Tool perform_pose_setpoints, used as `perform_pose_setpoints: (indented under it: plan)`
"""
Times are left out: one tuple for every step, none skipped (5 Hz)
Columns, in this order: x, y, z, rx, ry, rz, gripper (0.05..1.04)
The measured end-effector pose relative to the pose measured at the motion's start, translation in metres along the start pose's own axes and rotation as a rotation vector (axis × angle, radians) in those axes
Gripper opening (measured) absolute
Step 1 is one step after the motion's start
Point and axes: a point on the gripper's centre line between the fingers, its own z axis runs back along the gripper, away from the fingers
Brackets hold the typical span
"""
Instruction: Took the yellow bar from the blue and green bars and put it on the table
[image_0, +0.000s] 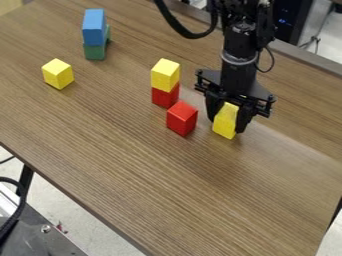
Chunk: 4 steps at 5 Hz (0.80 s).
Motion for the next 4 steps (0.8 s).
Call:
perform_pose_setpoints:
  plan:
    - [-0.005, 0.001, -0.006, 0.012, 0.042, -0.075, 0.937]
    - [-0.006, 0.000, -0.005, -0.003, 0.053, -0.191, 1.003]
    - [-0.002, -0.001, 0.019, -0.010, -0.018, -0.239, 1.000]
    - [-0.003, 0.005, 0.074, 0.008, -0.145, -0.243, 1.000]
